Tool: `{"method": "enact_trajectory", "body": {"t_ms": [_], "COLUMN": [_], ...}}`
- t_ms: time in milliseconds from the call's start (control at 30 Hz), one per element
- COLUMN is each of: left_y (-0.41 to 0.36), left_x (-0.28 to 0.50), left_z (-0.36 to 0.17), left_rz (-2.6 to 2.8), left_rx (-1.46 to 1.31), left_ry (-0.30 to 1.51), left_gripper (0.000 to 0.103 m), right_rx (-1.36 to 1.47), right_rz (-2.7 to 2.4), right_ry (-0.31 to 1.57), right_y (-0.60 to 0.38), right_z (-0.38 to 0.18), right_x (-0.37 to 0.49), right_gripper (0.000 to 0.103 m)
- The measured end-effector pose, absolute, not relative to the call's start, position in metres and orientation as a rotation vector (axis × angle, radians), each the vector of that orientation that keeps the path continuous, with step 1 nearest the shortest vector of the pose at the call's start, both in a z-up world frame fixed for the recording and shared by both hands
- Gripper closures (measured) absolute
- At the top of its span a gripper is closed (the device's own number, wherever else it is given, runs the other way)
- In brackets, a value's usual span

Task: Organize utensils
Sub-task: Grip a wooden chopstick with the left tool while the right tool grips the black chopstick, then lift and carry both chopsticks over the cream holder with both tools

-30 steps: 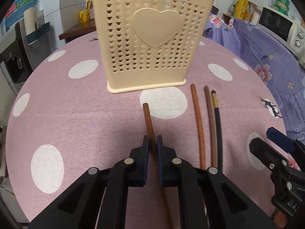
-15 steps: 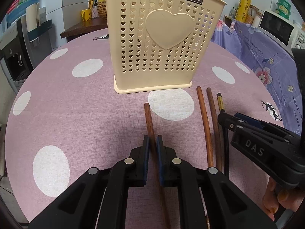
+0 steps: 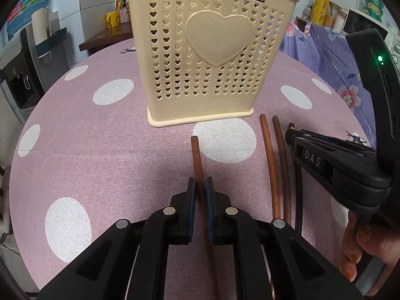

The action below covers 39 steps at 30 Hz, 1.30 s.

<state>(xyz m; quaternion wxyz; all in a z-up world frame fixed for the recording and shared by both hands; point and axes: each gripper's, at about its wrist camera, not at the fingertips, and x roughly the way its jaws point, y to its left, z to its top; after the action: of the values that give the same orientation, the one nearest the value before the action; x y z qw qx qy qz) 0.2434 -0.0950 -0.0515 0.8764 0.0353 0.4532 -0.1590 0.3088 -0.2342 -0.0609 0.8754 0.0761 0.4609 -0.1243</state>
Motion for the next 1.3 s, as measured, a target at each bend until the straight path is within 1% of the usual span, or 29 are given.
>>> {"method": "enact_trajectory", "body": {"t_ms": [100, 333, 567, 700, 1000, 1300], "left_y": [-0.095, -0.096, -0.091, -0.086, -0.072, -0.058], "left_x": [0.247, 0.248, 0.249, 0.248, 0.236, 0.220], "left_z": [-0.051, -0.052, -0.051, -0.044, -0.004, 0.055], "left_rz": [-0.325, -0.315, -0.313, -0.312, -0.334, -0.365], "left_rx": [0.066, 0.061, 0.008, -0.019, -0.078, -0.131], "left_ry": [0.952, 0.953, 0.952, 0.924, 0.819, 0.663], "left_gripper": [0.094, 0.095, 0.095, 0.095, 0.095, 0.095], "right_rx": [0.158, 0.170, 0.227, 0.255, 0.291, 0.300], "right_rz": [-0.269, -0.263, -0.215, -0.170, -0.060, 0.062], "right_ry": [0.954, 0.935, 0.920, 0.886, 0.751, 0.566], "right_y": [-0.233, -0.236, -0.243, -0.245, -0.246, -0.248], "right_z": [-0.061, -0.062, -0.059, -0.048, 0.005, 0.076], "right_x": [0.309, 0.308, 0.305, 0.296, 0.261, 0.211], "right_gripper": [0.091, 0.094, 0.095, 0.095, 0.095, 0.095]}}
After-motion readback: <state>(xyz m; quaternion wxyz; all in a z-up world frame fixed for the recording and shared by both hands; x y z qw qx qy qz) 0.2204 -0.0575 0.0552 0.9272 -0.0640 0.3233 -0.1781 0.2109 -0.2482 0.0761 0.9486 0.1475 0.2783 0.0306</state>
